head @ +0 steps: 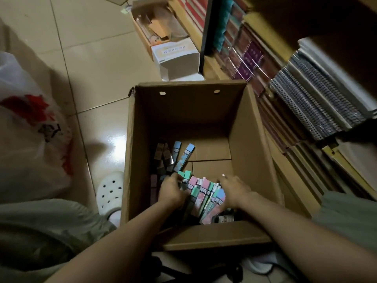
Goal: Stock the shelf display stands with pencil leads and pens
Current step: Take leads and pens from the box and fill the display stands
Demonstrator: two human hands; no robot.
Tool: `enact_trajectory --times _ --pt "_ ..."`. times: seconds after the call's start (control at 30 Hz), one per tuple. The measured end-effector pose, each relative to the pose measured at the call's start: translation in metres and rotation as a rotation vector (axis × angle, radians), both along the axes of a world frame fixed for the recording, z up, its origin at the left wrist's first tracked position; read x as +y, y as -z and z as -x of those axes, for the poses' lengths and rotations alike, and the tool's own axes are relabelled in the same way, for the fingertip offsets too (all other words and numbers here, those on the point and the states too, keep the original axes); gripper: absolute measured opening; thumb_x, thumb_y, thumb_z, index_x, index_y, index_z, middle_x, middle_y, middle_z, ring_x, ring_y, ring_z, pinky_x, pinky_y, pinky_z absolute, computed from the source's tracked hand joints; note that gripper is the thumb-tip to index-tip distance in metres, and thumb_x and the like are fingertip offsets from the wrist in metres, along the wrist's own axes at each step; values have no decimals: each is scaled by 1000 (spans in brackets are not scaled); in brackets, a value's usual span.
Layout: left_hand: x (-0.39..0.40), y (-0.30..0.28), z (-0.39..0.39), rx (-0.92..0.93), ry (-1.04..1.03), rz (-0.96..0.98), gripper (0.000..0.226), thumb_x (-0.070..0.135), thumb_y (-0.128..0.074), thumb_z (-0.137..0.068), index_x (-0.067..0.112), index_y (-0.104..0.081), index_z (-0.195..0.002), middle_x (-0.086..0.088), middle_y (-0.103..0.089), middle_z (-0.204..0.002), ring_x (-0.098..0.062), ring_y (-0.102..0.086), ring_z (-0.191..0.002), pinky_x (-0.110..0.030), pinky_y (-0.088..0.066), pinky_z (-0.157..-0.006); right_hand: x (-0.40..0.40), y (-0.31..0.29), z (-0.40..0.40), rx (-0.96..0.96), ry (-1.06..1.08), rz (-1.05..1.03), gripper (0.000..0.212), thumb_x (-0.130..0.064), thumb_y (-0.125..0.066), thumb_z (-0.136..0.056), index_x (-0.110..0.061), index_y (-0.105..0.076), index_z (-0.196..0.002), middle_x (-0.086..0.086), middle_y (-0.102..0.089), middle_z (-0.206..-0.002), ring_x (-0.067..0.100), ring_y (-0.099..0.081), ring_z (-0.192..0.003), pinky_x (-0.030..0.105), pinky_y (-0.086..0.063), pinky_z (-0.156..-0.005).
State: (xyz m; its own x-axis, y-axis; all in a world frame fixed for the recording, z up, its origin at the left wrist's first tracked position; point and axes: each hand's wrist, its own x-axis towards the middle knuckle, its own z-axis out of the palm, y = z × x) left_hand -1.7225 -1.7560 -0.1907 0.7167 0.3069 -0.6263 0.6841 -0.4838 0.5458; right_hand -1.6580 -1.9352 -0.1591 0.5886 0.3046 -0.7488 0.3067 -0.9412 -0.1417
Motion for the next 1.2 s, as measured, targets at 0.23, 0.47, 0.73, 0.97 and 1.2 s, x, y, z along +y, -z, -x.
enact_trajectory --times 0.23,0.47,0.73,0.97,1.2 --pt "1 18 2 -84 -155 45 45 0 -69 -81 20 -50 -117 12 -53 -103 -15 -56 -110 -12 -47 -65 2 19 -9 -41 -25 -9 71 -42 -87 -65 -19 -53 -124 3 -56 -125 23 -49 -119 40 -46 -98" --pt "-6 26 -9 -124 -101 10 43 2 -73 -79 16 -53 -114 -7 -56 -123 -24 -57 -114 -42 -53 -93 11 27 -16 -28 220 -129 44 -33 -82 -75 -19 -63 -113 2 -65 -113 20 -60 -102 38 -53 -87" --pt "-9 22 -9 -320 72 -135 34 18 -73 -82 20 -57 -113 6 -48 -117 -12 -47 -112 -25 -45 -93 10 8 -23 -67 364 -229 53 -23 -74 -84 -17 -53 -132 5 -49 -135 20 -53 -119 36 -48 -100" --pt "-52 -3 -15 119 853 125 28 42 -66 -86 24 -61 -107 0 -64 -106 -16 -60 -100 -33 -53 -88 7 -112 -96 -911 -158 -353 21 -23 -61 -89 -14 -65 -108 9 -61 -112 27 -55 -107 40 -45 -88" --pt "-67 4 -10 143 845 110 21 22 -68 -87 15 -67 -107 -5 -67 -110 -17 -63 -102 -33 -54 -92 -30 -103 -89 -650 266 -377 51 -19 -67 -88 -24 -48 -135 8 -23 -150 26 -27 -139 35 -30 -112"
